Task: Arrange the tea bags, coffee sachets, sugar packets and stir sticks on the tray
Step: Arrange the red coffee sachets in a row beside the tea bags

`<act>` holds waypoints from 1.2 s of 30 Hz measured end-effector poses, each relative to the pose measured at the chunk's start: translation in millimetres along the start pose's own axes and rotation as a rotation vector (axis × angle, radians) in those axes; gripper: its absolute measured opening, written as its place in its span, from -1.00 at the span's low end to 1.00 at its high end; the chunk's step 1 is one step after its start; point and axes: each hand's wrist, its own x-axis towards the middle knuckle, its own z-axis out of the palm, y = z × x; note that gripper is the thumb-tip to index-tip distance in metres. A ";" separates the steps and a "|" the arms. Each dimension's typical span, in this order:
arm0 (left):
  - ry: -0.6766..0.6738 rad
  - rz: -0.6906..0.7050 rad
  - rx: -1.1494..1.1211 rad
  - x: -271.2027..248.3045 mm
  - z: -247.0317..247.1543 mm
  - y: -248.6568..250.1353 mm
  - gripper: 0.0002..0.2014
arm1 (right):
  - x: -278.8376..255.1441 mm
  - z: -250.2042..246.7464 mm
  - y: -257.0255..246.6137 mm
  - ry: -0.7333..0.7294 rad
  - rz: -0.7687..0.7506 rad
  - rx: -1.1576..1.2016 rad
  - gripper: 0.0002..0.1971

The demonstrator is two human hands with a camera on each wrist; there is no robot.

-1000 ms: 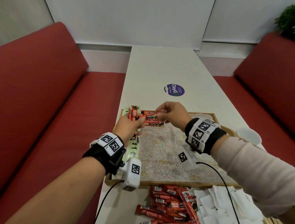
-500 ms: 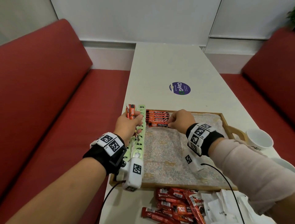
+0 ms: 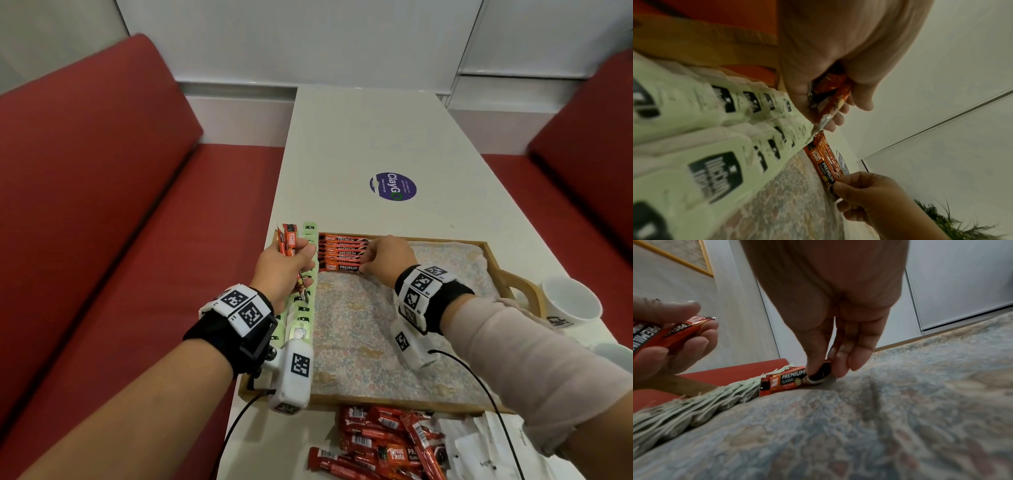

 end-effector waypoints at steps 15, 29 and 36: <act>-0.015 -0.080 -0.163 -3.3 5.1 1.2 -0.83 | -26.7 -3.4 -23.3 -0.110 -0.284 0.176 -0.79; -0.076 -0.024 -0.133 -22.6 19.9 5.9 -0.76 | -53.7 -11.1 -29.0 -0.228 -0.232 0.547 -0.78; -0.036 -0.060 -0.165 -24.4 13.8 9.2 -0.86 | -46.6 -16.5 -20.2 -0.051 -0.109 0.721 -0.80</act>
